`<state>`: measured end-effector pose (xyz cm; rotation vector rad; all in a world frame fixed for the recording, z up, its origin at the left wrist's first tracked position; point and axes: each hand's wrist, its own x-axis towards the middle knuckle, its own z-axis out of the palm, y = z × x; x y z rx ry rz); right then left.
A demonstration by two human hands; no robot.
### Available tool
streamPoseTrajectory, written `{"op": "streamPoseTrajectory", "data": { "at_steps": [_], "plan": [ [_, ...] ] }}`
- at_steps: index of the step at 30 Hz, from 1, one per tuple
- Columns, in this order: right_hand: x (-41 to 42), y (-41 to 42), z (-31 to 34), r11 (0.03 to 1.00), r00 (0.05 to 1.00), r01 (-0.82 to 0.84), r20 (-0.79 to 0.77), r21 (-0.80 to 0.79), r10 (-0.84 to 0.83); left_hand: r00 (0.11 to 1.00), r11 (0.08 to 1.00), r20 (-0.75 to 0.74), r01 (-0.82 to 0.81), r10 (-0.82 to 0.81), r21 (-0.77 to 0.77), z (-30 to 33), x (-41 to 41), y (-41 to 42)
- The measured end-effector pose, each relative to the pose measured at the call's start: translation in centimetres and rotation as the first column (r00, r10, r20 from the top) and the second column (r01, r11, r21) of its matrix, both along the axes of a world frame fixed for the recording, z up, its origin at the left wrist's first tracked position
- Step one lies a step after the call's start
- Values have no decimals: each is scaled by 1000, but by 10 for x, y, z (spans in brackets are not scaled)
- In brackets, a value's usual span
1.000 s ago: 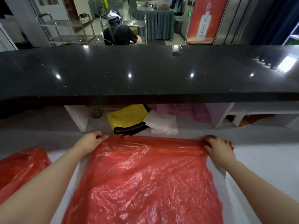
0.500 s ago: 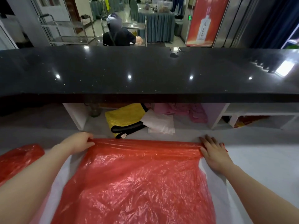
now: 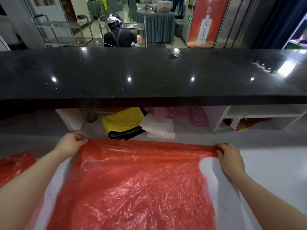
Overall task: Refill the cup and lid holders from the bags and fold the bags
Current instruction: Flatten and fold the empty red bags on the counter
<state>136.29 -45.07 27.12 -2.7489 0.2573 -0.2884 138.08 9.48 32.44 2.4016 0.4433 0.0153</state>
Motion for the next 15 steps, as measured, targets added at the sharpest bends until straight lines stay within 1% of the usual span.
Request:
{"op": "streamPoseTrajectory", "data": {
  "at_steps": [3, 5, 7, 9, 10, 11, 13, 15],
  "plan": [
    [3, 1, 3, 999, 999, 37, -6, -3, -37, 1000, 985, 16, -3, 0, 174, -5, 2, 0],
    [5, 4, 5, 999, 999, 46, -9, -16, -46, 1000, 973, 26, -13, 7, 229, -8, 0, -1],
    [4, 10, 5, 998, 1000, 20, 8, -65, -20, 997, 976, 68, -57, 44, 208, -11, -1, -4],
    [3, 18, 3, 987, 998, -51, 14, -149, 54, 990, 985, 104, -110, 97, 133, -11, 0, -9],
    [3, 23, 2, 976, 995, -94, -6, -198, 95, 986, 987, 117, -132, 121, 96, -10, 0, -13],
    [2, 28, 1, 961, 991, -137, -39, -239, 132, 983, 986, 130, -141, 128, 91, -9, 0, -18],
    [1, 36, -3, 939, 977, -204, -121, -276, 177, 988, 977, 145, -88, 60, 197, -8, -3, -26],
    [-1, 42, -6, 920, 968, -233, -166, -314, 188, 988, 938, 135, 23, -74, 345, -11, -10, -37]
  ]
}}
